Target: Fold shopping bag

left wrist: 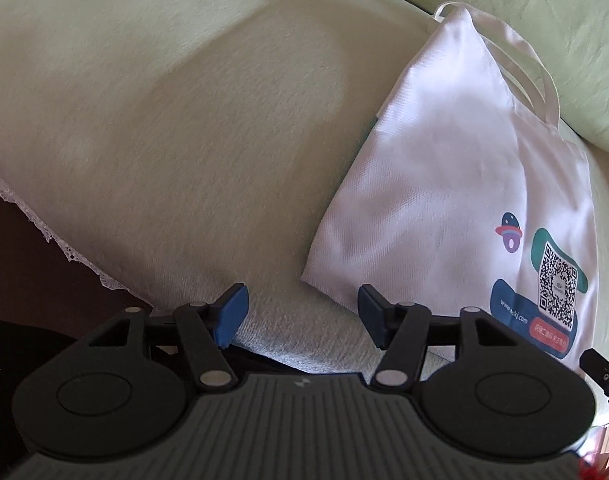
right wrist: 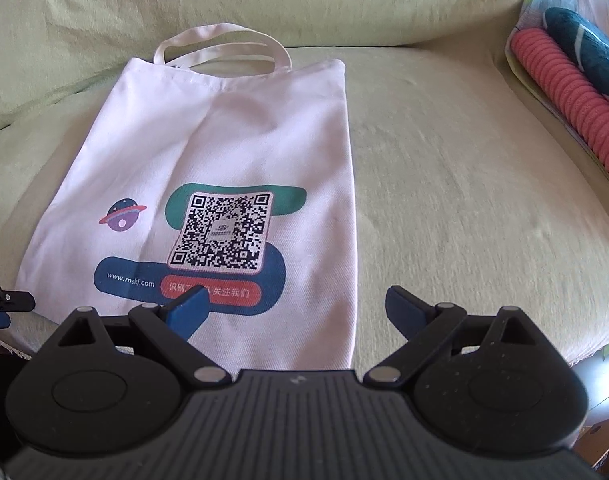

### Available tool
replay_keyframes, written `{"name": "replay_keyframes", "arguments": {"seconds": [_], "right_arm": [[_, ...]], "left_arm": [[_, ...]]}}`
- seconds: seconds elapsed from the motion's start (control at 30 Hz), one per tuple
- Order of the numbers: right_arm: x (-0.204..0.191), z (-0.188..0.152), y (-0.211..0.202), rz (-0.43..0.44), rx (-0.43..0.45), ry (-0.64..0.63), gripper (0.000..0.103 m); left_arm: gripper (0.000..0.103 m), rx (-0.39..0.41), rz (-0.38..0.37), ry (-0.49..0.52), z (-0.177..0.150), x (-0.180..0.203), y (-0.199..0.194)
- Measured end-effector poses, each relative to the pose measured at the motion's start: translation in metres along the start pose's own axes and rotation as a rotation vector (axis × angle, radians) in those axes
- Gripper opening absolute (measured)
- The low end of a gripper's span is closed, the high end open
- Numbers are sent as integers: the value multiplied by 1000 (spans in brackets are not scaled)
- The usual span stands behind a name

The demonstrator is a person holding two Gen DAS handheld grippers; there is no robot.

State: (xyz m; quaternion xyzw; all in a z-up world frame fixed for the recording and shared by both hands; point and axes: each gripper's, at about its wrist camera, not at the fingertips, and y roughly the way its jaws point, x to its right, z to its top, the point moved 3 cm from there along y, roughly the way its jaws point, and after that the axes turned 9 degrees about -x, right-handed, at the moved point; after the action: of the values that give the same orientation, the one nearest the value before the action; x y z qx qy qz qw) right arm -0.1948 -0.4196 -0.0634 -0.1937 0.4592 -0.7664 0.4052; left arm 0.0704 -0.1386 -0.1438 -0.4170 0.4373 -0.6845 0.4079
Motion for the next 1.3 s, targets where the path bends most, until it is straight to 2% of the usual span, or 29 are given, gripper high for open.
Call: {"name": "replay_keyframes", "arguments": {"seconds": [0.17, 0.23, 0.47, 0.57, 0.7, 0.8, 0.83, 1.0, 1.17, 1.27, 1.3], "right_arm": [[-3, 0, 0, -8, -3, -3, 94], [-3, -1, 0, -13, -4, -6, 94], [-3, -6, -4, -28, 1, -6, 95], [-3, -8, -5, -33, 3, -3, 95], [-1, -8, -7, -33, 12, 1, 96], [-1, -9, -7, -33, 30, 3, 96], [0, -10, -7, -31, 41, 3, 96], [4, -14, 2, -35, 38, 27, 95], [6, -14, -3, -8, 110, 49, 95], [3, -13, -7, 25, 165, 47, 91], [2, -14, -8, 35, 181, 37, 87]], "left_arm": [[63, 34, 37, 105, -2, 20, -6], [63, 33, 36, 113, -3, 21, -5], [63, 22, -28, 32, -3, 10, 3], [72, 50, -58, -7, -3, 2, 7], [72, 91, -100, -47, -2, -3, 7], [69, 109, -177, -83, -3, -10, 6], [63, 110, -211, -88, -4, -11, 6], [51, 118, -288, -171, -5, -25, 7], [51, 76, -500, -396, -13, -60, 16], [51, 93, -563, -464, -17, -66, 20], [42, 102, -574, -456, -17, -65, 19]]}}
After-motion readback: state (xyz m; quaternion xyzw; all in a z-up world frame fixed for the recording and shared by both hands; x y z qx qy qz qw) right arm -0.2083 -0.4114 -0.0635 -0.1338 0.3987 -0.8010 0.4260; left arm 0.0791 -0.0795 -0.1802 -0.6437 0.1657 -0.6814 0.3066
